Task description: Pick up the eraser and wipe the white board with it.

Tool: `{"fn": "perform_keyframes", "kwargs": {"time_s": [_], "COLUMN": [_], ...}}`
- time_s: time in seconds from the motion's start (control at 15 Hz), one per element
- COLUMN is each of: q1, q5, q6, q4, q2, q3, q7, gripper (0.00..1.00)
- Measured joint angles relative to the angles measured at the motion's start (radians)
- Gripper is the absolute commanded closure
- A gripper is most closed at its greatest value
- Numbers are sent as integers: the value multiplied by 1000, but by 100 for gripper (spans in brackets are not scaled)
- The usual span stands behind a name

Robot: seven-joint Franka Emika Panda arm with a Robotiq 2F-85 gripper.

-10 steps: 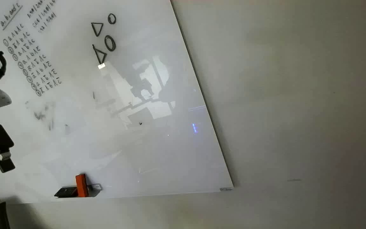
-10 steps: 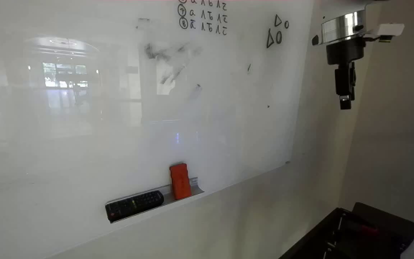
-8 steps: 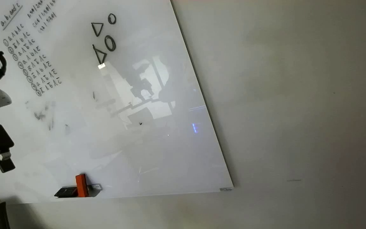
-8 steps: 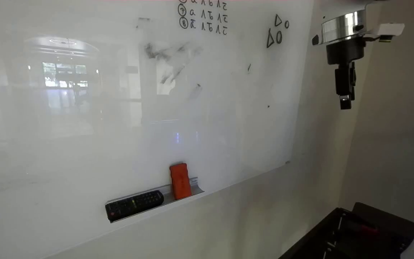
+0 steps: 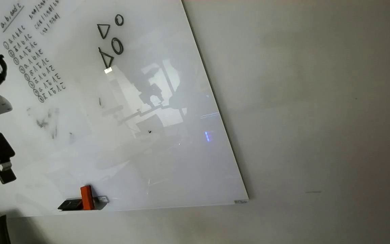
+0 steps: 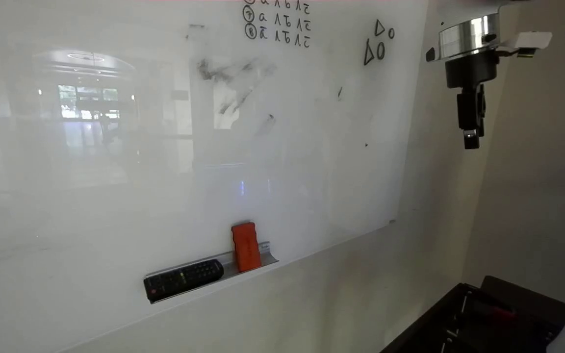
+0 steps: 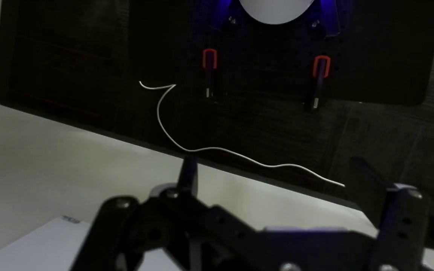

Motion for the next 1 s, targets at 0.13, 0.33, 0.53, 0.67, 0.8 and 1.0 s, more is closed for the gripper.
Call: {"fn": "perform_keyframes", "kwargs": {"time_s": [0.13,0.33,0.53,0.67,0.8,1.0], "q1": [5,18,41,56,72,88], "q5": [0,0,0,1,6,8], "q6": [23,102,213,289,334,337], "q4": [5,29,54,61,63,74], "q2": [0,4,23,48,80,113], "q3": [0,19,68,106,134,139], "q7": [1,11,56,91,111,120], "gripper": [0,0,0,0,0,0]}}
